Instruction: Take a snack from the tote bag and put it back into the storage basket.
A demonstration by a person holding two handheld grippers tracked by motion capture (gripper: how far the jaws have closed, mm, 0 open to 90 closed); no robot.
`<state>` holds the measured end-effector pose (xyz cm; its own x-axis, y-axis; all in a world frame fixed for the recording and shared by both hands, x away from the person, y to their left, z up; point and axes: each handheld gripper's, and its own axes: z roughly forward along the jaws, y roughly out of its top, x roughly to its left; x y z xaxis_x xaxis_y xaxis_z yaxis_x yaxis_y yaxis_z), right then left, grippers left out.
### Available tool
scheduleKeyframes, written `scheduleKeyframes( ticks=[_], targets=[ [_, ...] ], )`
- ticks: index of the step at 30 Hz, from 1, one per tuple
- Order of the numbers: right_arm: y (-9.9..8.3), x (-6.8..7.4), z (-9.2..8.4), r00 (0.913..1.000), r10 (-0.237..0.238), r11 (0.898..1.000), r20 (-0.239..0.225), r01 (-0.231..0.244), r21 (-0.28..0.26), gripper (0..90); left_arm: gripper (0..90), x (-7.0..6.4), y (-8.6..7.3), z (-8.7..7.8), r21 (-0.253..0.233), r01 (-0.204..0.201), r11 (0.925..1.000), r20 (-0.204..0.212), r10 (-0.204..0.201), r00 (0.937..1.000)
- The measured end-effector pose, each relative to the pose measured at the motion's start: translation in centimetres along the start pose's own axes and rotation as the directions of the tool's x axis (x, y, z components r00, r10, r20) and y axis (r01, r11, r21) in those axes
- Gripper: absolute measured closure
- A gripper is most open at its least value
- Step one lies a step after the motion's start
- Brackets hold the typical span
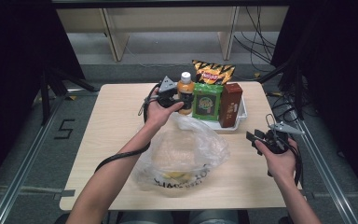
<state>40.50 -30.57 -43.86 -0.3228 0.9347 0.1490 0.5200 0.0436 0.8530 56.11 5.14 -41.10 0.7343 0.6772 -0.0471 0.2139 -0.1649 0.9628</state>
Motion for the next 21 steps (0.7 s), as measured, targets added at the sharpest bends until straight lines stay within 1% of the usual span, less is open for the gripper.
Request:
scheduleKeyframes(
  ticks=[2, 4, 5, 6, 9, 11, 13, 14, 15, 16, 17, 18, 19, 21],
  targets=[
    [0.0, 0.0, 0.0, 1.0, -0.003, 1.0, -0.002, 0.003, -0.001, 59.0, 36.8, 0.1, 0.0, 0.1, 0.005, -0.001, 1.0, -0.001, 0.001, 1.0],
    [0.0, 0.1, 0.0, 0.9999, 0.011, 1.0, -0.009, -0.011, 0.001, 59.0, 36.8, 0.2, 0.0, 0.3, 0.004, 0.003, 1.0, -0.003, -0.003, 1.0],
    [0.0, 0.1, 0.0, 0.9997, 0.021, 1.0, -0.012, -0.021, -0.003, 58.9, 36.8, 0.3, 0.0, 0.3, 0.003, 0.005, 1.0, -0.002, -0.005, 1.0],
    [-0.1, 0.5, -0.1, 0.9982, 0.06, 0.998, 0.008, -0.06, 0.015, 58.9, 36.8, 0.3, 0.0, 0.3, 0.004, 0.006, 1.0, -0.004, -0.006, 1.0],
    [-0.1, 0.4, -0.1, 0.9986, 0.054, 0.998, -0.002, -0.053, 0.016, 58.8, 36.8, 0.5, -0.1, 0.5, 0.009, 0.008, 0.9999, -0.006, -0.008, 0.9999],
    [-0.1, 0.3, 0.0, 0.9994, 0.034, 0.999, 0.006, -0.034, 0.016, 58.7, 36.8, 0.6, -0.2, 0.7, 0.015, 0.007, 0.9999, -0.01, -0.007, 0.9999],
    [-0.1, 0.3, 0.0, 0.9996, 0.027, 1.0, 0.006, -0.027, 0.015, 58.7, 36.8, 0.6, -0.3, 0.8, 0.017, 0.01, 0.9998, -0.01, -0.01, 0.9999],
    [-0.1, 0.1, 0.1, 1.0, 0.003, 1.0, 0.007, -0.003, 0.009, 58.7, 36.8, 0.7, -0.4, 0.9, 0.019, 0.011, 0.9998, -0.012, -0.011, 0.9999],
    [-0.1, 0.2, 0.1, 0.9998, 0.02, 1.0, 0.006, -0.02, 0.013, 58.7, 36.8, 0.7, -0.5, 1.0, 0.022, 0.009, 0.9997, -0.011, -0.008, 0.9999],
    [-0.1, 0.1, 0.1, 1.0, 0.001, 1.0, 0.008, -0.001, 0.009, 58.7, 36.8, 0.8, -0.5, 1.0, 0.023, 0.01, 0.9997, -0.011, -0.009, 0.9999],
    [-0.1, 0.3, 0.0, 0.9995, 0.031, 0.999, 0.006, -0.031, 0.017, 58.7, 36.8, 0.8, -0.5, 1.1, 0.024, 0.01, 0.9997, -0.012, -0.009, 0.9999],
    [-0.1, 0.3, 0.0, 0.9996, 0.029, 0.999, 0.006, -0.029, 0.016, 58.7, 36.8, 0.8, -0.6, 1.1, 0.025, 0.01, 0.9996, -0.013, -0.01, 0.9999],
    [-0.1, 0.1, 0.0, 1.0, 0.001, 1.0, 0.007, -0.001, 0.012, 58.7, 36.8, 0.8, -0.6, 1.1, 0.026, 0.007, 0.9997, -0.011, -0.006, 0.9999],
    [-0.1, 0.1, 0.1, 1.0, 0.002, 1.0, 0.007, -0.002, 0.012, 58.7, 36.8, 0.8, -0.7, 1.2, 0.027, 0.01, 0.9996, -0.011, -0.01, 0.9999]
  ],
)
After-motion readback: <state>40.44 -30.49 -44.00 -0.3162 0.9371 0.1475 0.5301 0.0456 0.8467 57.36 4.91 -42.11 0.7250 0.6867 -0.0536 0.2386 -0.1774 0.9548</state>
